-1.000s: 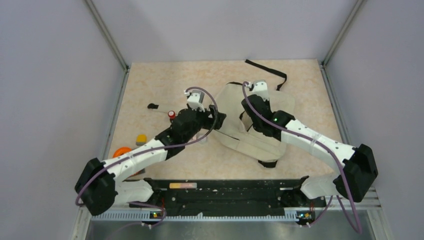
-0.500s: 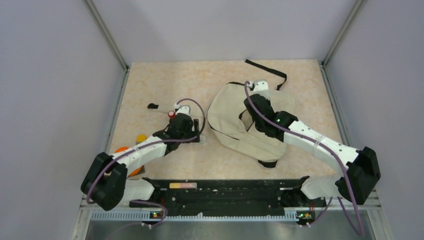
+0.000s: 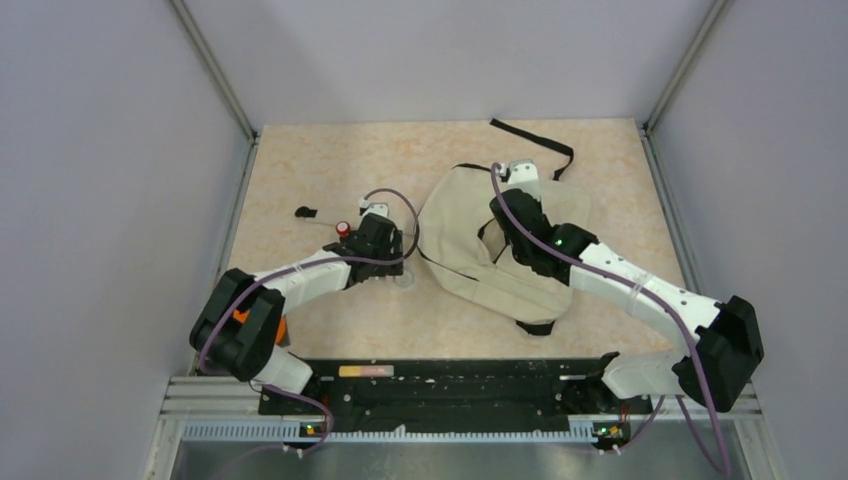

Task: Pack the student bag
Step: Pick up the stationery from the center of the board.

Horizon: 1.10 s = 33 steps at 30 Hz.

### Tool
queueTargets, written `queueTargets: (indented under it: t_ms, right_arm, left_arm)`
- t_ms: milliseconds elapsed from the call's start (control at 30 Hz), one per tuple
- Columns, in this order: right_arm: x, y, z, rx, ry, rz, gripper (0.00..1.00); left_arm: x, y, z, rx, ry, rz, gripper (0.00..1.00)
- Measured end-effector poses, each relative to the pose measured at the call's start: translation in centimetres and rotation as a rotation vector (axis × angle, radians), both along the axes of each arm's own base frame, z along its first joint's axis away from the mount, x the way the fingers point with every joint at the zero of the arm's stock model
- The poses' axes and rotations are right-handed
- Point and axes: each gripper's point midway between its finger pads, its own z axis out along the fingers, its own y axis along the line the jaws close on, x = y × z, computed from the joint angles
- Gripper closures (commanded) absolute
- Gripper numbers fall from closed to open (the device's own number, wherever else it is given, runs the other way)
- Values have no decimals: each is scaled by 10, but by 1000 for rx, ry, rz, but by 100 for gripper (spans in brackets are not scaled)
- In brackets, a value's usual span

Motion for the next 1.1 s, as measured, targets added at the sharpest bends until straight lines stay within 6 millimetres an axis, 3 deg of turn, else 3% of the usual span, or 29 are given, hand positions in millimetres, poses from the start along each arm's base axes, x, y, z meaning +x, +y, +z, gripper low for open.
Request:
queueTargets:
  t_ms: [500, 767, 833, 933, 1100]
  right_arm:
    - [0, 2, 0, 9, -1, 7, 100]
    - [0, 2, 1, 10, -1, 8, 100]
    - [0, 2, 2, 13, -3, 9, 100]
    - [-1, 2, 3, 19, -5, 12, 100]
    - [-2, 2, 6, 29, -10, 16, 100]
  left_arm:
    - [13, 0, -9, 52, 4, -9, 53]
    - [11, 0, -3, 49, 2, -13, 55]
    - [9, -3, 9, 24, -17, -27, 55]
    - [6, -18, 50, -66, -103, -89, 54]
    - [-19, -72, 129, -277, -263, -298, 55]
